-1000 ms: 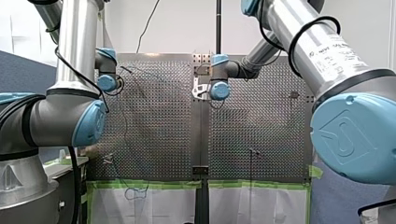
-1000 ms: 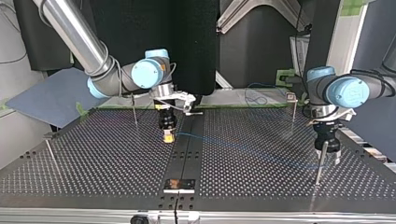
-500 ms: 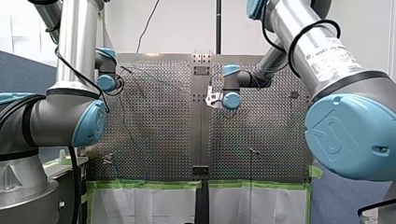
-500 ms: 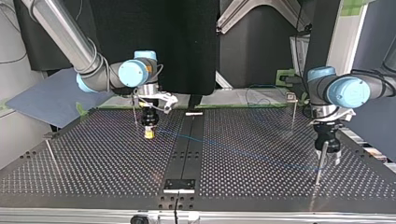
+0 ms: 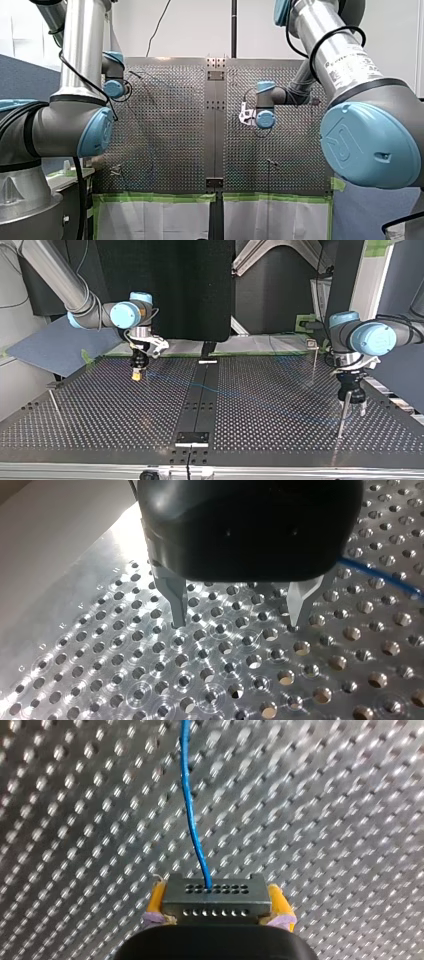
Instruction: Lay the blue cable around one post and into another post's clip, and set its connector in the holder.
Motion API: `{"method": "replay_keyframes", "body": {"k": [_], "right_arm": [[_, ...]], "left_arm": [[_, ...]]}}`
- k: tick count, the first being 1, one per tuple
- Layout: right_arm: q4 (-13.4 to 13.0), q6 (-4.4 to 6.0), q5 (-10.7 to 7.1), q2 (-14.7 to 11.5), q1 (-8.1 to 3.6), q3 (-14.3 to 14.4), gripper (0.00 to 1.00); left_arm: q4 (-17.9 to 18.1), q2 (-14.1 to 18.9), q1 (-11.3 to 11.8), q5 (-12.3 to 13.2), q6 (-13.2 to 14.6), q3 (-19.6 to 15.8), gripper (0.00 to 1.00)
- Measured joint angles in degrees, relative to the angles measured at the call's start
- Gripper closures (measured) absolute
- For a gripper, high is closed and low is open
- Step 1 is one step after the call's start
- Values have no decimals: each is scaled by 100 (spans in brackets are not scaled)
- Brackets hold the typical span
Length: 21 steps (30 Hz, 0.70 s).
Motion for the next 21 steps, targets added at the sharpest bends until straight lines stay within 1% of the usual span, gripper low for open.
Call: {"method": "replay_keyframes", "body": {"k": [3, 6, 13, 21], "right_arm": [[-151, 3, 87, 92, -22, 151, 100], [-287, 32, 179, 211, -16, 288, 100], [-624, 180, 499, 544, -6, 627, 100], [-1029, 289, 902, 946, -12, 1031, 100]], "left_arm": [[-5, -4, -15, 4, -20, 0, 0], [-6, -1, -27, 14, -28, 0, 0], [-7, -1, -35, 25, -32, 0, 0], [-7, -5, -36, 18, -32, 1, 0]]}}
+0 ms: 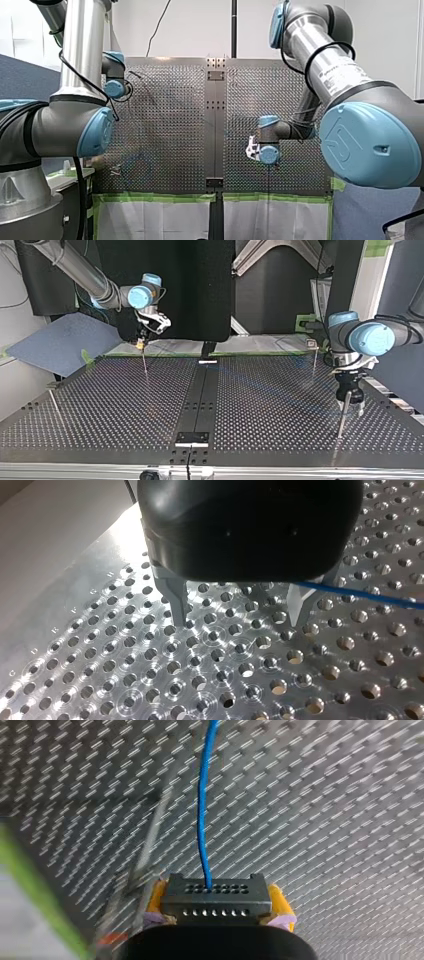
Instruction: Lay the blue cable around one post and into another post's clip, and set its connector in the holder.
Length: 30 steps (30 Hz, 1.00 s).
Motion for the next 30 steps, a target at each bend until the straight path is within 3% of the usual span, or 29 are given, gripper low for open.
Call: {"method": "replay_keyframes", "body": {"k": [14, 24, 30], "right_arm": [[-715, 64, 683, 161, 16, 715, 100], [-1211, 142, 745, 178, -160, 1210, 100], [-1518, 319, 686, 183, -401, 1517, 100]], "left_arm": [[-76, -156, 12, -4, 5, 28, 0], [-206, -308, -15, 18, 94, 110, 0], [-211, -309, -15, 7, 97, 117, 0]]}}
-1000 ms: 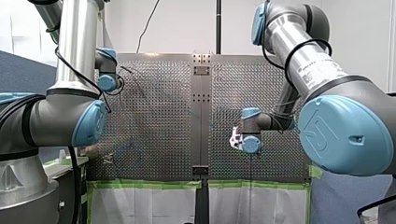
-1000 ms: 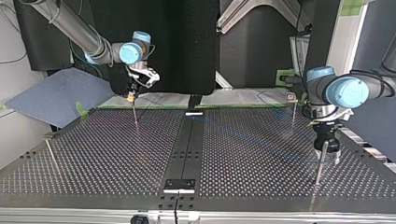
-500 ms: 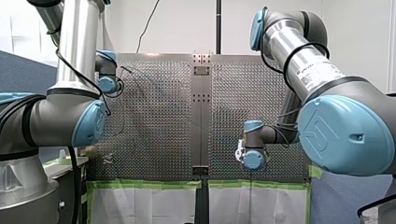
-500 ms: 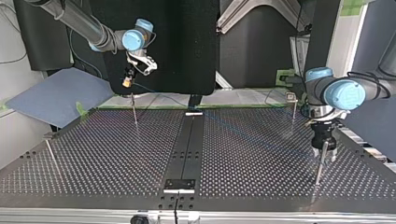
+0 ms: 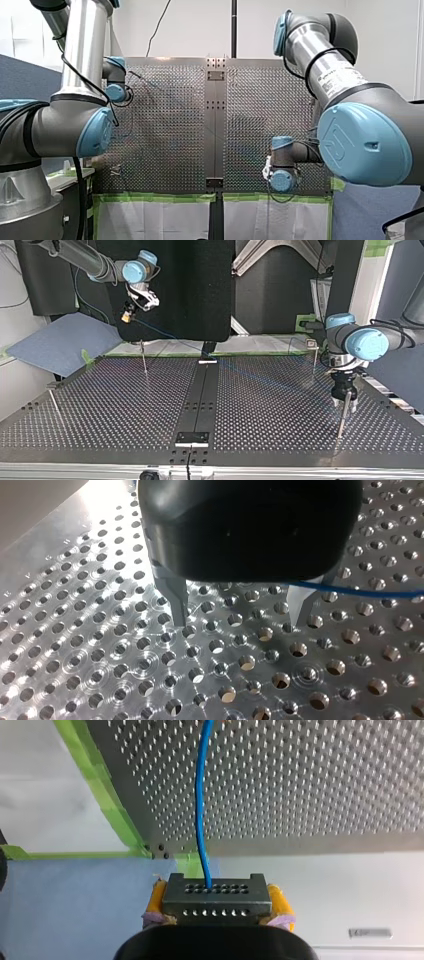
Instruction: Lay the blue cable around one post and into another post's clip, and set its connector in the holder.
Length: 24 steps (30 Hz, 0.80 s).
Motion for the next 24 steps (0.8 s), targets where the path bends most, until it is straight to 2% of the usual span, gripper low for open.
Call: {"method": "replay_keyframes", "body": {"k": [2, 10, 17, 24], "right_arm": [[-106, 19, -84, 3, -103, 106, 100], [-470, -21, -462, 9, -493, 499, 100], [-525, 0, -771, 17, -804, 806, 100], [-502, 94, -1118, 25, -1151, 733, 100]], "left_arm": [[0, -1, 0, -6, 0, 0, 0], [0, -1, 24, -20, 2, 0, 0], [0, -1, 40, -16, 0, 0, 0], [0, -1, 42, -15, 0, -1, 0]]}}
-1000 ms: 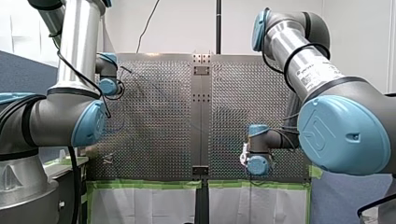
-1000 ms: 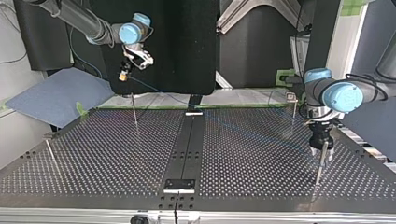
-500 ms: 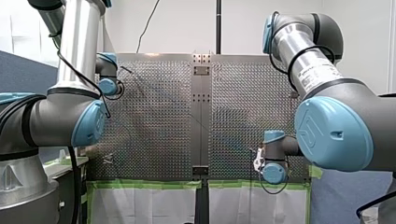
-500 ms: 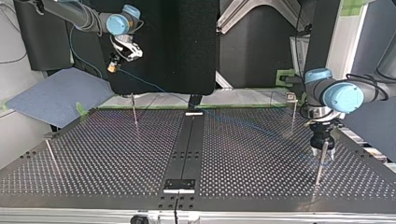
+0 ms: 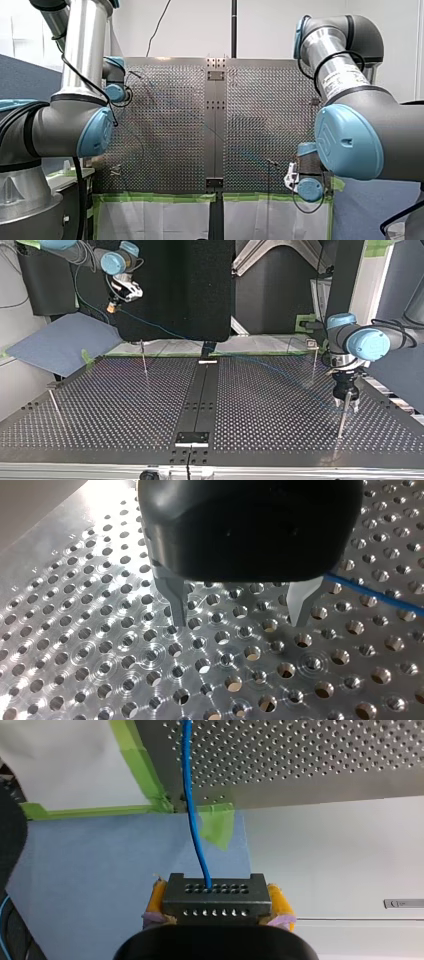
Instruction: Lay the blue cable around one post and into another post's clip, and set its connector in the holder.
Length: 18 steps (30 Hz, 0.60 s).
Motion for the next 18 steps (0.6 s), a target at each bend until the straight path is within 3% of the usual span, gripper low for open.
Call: {"method": "replay_keyframes", "body": {"k": [9, 18], "right_arm": [[20, 11, -416, 87, -439, -223, 100], [240, 2, -753, 487, -871, -622, 100]], "left_arm": [[0, -1, -18, 2, 1, -1, 0], [0, 0, -33, 0, 8, 0, 0]]}}
